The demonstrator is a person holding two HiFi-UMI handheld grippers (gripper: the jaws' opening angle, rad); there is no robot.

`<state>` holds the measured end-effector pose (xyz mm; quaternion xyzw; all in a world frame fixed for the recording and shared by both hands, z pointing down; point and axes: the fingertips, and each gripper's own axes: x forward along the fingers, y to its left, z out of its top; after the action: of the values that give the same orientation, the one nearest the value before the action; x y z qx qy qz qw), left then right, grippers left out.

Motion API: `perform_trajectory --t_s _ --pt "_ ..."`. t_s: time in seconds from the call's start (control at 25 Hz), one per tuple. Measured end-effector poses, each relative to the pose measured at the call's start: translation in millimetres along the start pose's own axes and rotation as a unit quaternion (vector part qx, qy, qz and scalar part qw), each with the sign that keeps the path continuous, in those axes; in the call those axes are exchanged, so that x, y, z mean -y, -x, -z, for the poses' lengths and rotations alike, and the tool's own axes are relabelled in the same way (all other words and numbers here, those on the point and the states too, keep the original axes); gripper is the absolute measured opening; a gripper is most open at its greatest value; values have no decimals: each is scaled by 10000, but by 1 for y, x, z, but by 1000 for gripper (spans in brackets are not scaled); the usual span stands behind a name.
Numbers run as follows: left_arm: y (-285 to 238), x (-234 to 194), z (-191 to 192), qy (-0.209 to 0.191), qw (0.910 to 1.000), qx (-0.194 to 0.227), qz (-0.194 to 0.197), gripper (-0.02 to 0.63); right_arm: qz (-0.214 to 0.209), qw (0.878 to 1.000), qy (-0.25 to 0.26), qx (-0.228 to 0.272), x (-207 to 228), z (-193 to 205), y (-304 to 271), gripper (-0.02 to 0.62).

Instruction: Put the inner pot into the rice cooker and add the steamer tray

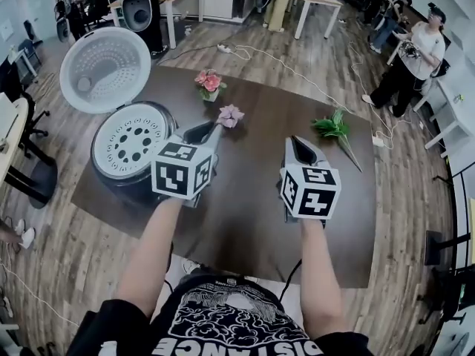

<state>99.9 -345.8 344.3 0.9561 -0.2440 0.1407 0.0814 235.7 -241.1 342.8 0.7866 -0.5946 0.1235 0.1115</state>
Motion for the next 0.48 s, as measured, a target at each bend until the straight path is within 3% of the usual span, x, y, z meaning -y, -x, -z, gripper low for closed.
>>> perform_trajectory --t_s 0.48 --pt "-18 32 -2 -292 9986 22 438 3 363 9993 -89 19 36 11 31 -2"
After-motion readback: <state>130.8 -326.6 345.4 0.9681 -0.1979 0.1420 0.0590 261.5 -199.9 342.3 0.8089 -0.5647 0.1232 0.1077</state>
